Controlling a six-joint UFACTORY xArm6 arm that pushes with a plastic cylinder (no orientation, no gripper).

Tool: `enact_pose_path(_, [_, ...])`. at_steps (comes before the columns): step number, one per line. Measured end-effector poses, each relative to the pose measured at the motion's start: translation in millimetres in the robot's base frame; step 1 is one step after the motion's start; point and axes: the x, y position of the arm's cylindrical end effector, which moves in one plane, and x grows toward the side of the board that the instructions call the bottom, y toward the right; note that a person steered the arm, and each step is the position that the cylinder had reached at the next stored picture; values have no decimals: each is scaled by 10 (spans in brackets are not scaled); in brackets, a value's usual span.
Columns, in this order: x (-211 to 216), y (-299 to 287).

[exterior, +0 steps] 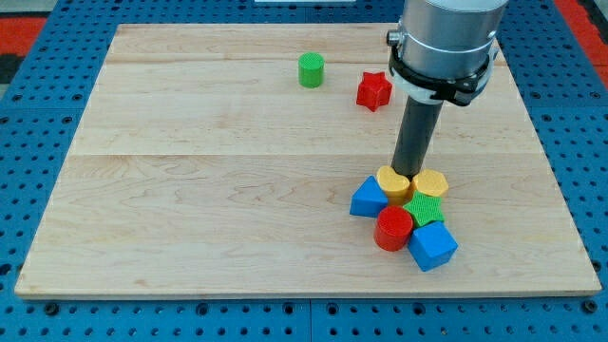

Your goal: Push the red star closer to the blue triangle

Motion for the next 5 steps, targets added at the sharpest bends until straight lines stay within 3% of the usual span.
enact_pose_path(2, [76, 65])
enact_pose_path(3, [-312, -159])
enact_pose_path(5, [-1540, 508])
